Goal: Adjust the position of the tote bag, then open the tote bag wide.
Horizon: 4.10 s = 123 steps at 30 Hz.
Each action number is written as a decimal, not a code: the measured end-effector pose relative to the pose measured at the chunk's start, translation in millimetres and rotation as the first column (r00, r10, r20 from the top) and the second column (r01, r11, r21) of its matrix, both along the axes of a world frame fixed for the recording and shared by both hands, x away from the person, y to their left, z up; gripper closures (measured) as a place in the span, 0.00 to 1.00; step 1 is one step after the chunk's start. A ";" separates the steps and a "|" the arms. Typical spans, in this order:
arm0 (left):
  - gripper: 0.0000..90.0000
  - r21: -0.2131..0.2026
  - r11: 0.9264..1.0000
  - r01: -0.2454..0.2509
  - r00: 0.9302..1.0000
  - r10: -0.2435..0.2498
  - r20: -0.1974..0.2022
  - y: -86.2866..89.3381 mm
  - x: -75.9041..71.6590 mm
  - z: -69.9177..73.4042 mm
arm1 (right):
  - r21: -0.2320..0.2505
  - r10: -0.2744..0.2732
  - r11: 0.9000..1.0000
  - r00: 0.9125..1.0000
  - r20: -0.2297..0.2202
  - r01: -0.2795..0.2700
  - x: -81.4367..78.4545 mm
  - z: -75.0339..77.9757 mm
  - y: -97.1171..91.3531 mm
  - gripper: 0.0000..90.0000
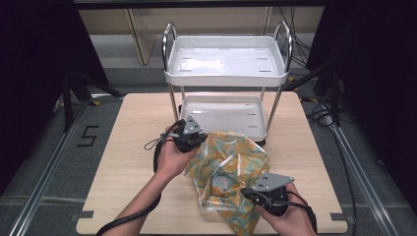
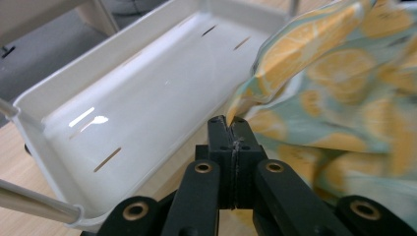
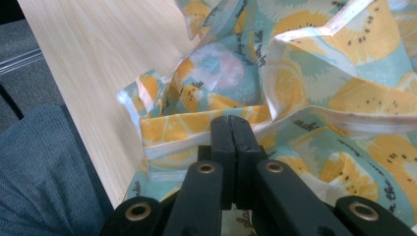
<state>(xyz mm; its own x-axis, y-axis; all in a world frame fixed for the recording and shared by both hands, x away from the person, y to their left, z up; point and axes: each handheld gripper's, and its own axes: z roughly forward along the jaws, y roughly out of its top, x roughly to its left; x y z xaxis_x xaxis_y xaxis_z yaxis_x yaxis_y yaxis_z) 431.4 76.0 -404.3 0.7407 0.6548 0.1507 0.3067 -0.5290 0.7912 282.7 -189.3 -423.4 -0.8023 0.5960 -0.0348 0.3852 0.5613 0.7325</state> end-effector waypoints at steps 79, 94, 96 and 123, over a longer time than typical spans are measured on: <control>0.93 0.093 0.930 0.355 0.925 -0.336 -0.177 10.0 -102.6 -34.1 | -0.106 -0.038 0.994 0.996 -0.075 0.029 8.2 -24.6 -26.4 0.73; 0.36 -0.135 0.970 0.204 0.967 -0.221 -0.127 41.4 -105.5 -31.3 | 0.182 -0.079 0.981 0.996 0.041 0.071 22.0 31.3 -45.1 0.45; 0.36 -0.163 0.971 0.175 0.971 -0.198 -0.134 45.4 -105.6 -31.3 | 0.210 -0.105 0.974 0.992 0.068 0.089 23.9 35.6 -46.6 0.45; 0.38 -0.183 0.974 0.133 0.979 -0.158 -0.128 28.3 -82.0 -31.1 | 0.088 0.019 0.996 1.000 0.002 -0.019 27.7 16.9 -17.1 0.41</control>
<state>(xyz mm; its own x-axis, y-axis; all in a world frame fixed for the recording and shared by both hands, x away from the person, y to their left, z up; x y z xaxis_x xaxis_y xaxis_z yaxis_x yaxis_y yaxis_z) 349.4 104.3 -435.4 0.8354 0.5454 -0.0680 0.3517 -0.4353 0.8288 310.4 -206.4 -406.5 -0.8132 0.5817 0.0164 0.3744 0.5014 0.7800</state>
